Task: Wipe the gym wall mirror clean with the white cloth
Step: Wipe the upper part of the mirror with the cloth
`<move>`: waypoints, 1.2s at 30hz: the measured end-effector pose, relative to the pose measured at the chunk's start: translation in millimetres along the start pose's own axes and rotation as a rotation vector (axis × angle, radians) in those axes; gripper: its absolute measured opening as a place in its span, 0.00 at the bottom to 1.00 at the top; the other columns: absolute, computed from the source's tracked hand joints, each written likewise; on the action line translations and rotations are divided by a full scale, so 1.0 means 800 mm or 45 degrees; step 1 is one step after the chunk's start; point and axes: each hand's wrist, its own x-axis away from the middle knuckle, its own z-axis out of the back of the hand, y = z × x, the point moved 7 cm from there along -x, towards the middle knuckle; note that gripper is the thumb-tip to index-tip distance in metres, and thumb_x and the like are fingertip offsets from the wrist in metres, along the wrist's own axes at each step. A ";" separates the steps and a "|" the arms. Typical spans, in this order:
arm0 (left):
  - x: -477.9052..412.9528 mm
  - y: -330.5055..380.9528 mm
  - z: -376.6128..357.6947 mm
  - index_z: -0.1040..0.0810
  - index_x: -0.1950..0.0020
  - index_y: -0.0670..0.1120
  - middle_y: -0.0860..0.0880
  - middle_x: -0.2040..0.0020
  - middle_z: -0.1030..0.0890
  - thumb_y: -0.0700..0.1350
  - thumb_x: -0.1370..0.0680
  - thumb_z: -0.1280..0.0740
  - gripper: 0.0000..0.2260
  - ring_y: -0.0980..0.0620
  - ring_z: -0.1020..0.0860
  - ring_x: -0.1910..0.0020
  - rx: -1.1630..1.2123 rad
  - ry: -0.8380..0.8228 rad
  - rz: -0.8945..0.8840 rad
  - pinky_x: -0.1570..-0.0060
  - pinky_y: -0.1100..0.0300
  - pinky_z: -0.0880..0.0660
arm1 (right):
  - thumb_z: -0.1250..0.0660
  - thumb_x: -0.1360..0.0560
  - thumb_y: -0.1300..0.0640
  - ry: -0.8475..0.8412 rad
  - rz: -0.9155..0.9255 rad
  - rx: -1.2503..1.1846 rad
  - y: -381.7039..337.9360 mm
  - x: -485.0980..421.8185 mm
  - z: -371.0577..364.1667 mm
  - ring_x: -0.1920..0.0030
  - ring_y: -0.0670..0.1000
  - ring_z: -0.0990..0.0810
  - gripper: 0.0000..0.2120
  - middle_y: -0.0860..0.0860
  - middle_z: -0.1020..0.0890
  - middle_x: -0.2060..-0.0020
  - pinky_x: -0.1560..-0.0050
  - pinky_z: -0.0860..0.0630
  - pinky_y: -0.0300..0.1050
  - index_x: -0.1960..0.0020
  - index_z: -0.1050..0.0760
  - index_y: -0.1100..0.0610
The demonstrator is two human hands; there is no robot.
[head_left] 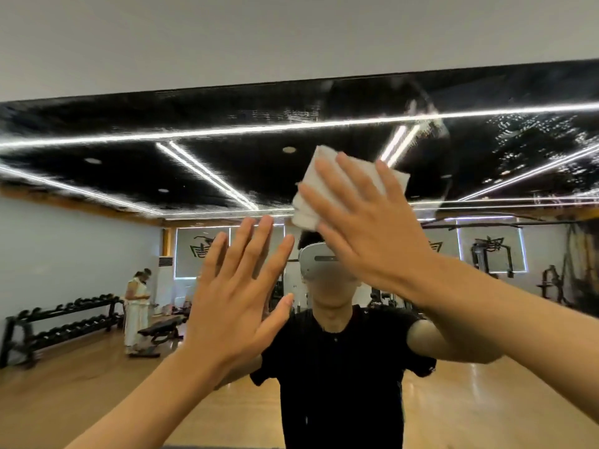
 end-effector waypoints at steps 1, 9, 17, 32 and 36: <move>0.001 0.001 0.000 0.44 0.13 0.50 0.44 0.13 0.51 0.60 0.17 0.43 0.34 0.42 0.50 0.14 -0.003 -0.003 0.000 0.20 0.35 0.46 | 0.57 0.14 0.41 -0.050 0.096 -0.004 -0.001 0.006 0.000 0.15 0.59 0.50 0.29 0.55 0.48 0.15 0.19 0.51 0.69 0.14 0.47 0.46; -0.002 0.000 0.000 0.44 0.13 0.51 0.44 0.13 0.50 0.61 0.17 0.44 0.33 0.43 0.50 0.14 0.000 0.006 -0.012 0.19 0.37 0.48 | 0.64 0.17 0.38 0.036 -0.001 0.075 0.059 -0.153 0.030 0.15 0.58 0.54 0.31 0.52 0.54 0.14 0.18 0.56 0.67 0.15 0.54 0.42; 0.000 -0.002 -0.002 0.45 0.13 0.51 0.45 0.13 0.50 0.61 0.17 0.44 0.34 0.43 0.51 0.14 0.033 0.009 -0.025 0.19 0.36 0.47 | 0.60 0.13 0.39 -0.030 0.477 0.128 0.022 -0.122 0.016 0.15 0.55 0.55 0.27 0.49 0.52 0.14 0.17 0.58 0.62 0.15 0.53 0.39; 0.002 0.000 0.001 0.43 0.14 0.49 0.47 0.13 0.46 0.60 0.18 0.43 0.34 0.42 0.49 0.14 0.024 0.021 -0.052 0.20 0.35 0.47 | 0.57 0.13 0.39 -0.063 0.365 0.192 0.104 -0.121 0.034 0.15 0.56 0.58 0.28 0.50 0.57 0.15 0.18 0.58 0.68 0.15 0.55 0.41; 0.001 0.001 0.000 0.42 0.14 0.49 0.47 0.13 0.46 0.60 0.18 0.43 0.34 0.42 0.49 0.14 0.026 0.030 -0.047 0.20 0.35 0.47 | 0.61 0.15 0.37 -0.031 0.116 0.156 0.113 -0.100 0.035 0.15 0.57 0.58 0.30 0.51 0.59 0.15 0.18 0.55 0.66 0.14 0.57 0.43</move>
